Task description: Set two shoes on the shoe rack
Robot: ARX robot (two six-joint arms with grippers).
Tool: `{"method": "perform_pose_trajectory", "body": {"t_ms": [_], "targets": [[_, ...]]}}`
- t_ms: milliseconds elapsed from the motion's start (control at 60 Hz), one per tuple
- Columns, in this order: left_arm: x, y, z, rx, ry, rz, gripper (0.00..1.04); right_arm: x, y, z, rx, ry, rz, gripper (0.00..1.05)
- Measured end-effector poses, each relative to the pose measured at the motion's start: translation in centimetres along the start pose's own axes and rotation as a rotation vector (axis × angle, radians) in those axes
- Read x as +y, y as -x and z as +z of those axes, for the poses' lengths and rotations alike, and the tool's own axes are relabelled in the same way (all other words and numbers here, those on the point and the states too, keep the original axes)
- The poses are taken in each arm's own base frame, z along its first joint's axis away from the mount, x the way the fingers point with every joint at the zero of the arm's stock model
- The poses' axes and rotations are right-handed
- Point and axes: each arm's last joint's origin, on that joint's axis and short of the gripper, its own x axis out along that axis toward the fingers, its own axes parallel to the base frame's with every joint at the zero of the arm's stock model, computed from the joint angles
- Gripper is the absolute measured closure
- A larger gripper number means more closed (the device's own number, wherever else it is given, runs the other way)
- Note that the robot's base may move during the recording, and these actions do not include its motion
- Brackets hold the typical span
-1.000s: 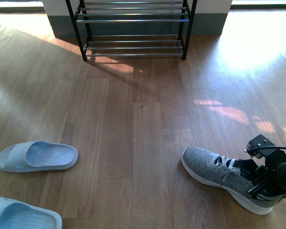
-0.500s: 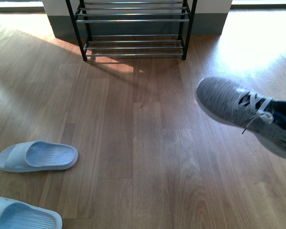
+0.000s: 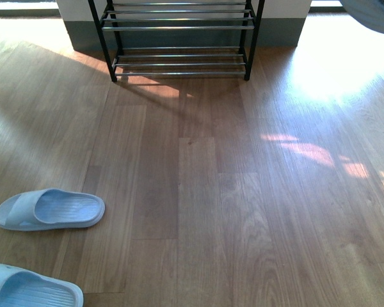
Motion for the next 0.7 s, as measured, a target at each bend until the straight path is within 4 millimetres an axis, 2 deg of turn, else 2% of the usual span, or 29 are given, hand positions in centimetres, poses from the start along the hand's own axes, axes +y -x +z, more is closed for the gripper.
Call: {"method": "perform_pose_trajectory", "body": {"t_ms": [100, 700], "targets": [[-0.01, 0.0, 0.0, 0.0, 0.0, -0.001, 1.03, 0.21, 0.01, -0.48, 0.017, -0.012, 0.001, 1.03], [0.05, -0.01, 0.02, -0.003, 0.001, 0.011, 1.03, 0.23, 0.02, -0.47, 0.014, -0.012, 0.005, 1.03]]}}
